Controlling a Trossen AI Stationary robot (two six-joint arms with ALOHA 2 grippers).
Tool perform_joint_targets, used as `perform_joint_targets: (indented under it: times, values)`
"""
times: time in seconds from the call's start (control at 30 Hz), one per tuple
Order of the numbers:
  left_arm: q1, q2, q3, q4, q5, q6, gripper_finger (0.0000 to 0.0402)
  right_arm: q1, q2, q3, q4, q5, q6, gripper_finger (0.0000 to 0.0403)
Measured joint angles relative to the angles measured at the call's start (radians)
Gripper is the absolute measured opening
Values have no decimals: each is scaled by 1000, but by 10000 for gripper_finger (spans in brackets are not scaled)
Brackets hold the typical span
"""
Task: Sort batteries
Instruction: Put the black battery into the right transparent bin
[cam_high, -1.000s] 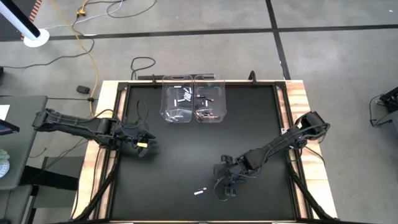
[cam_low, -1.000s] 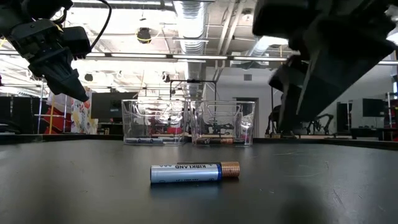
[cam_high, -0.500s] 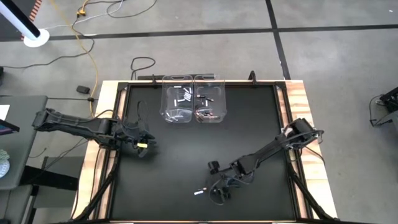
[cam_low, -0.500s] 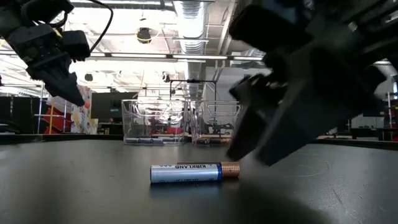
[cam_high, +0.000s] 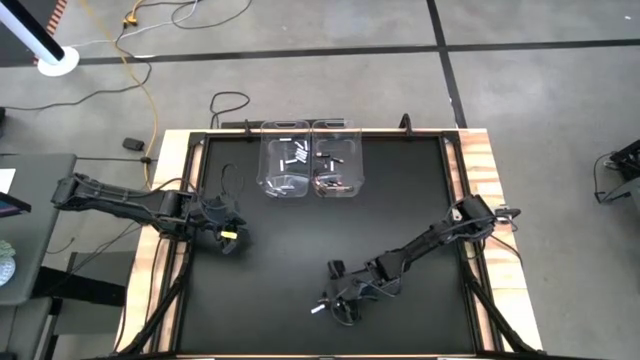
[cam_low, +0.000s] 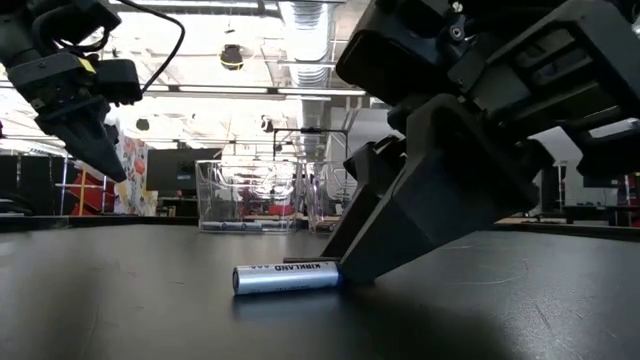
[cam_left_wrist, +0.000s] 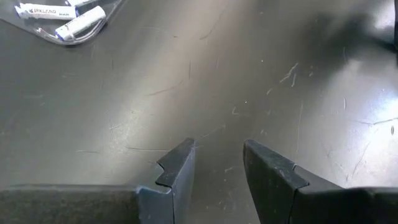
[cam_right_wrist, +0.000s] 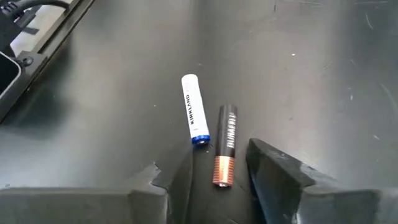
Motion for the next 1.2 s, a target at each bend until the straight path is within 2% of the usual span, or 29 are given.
perform_joint_targets:
  times: [0.37, 0.5, 0.9, 1.07, 1.2]
  values:
    - [0, 0, 0, -1, 0, 3, 133, -20, 1, -1, -29, 0, -11, 69]
    - [0, 0, 0, -1, 0, 5, 133, -22, 1, -1, -28, -1, -11, 44]
    - [0, 0, 0, -1, 0, 5, 133, -23, 4, 46, -45, 1, 97, 35]
    - [0, 0, 0, -2, 0, 5, 133, -38, -4, 94, -99, 85, 163, 35]
    - [0, 0, 0, -2, 0, 42, 133, -69, -9, 138, -156, 91, 200, 35]
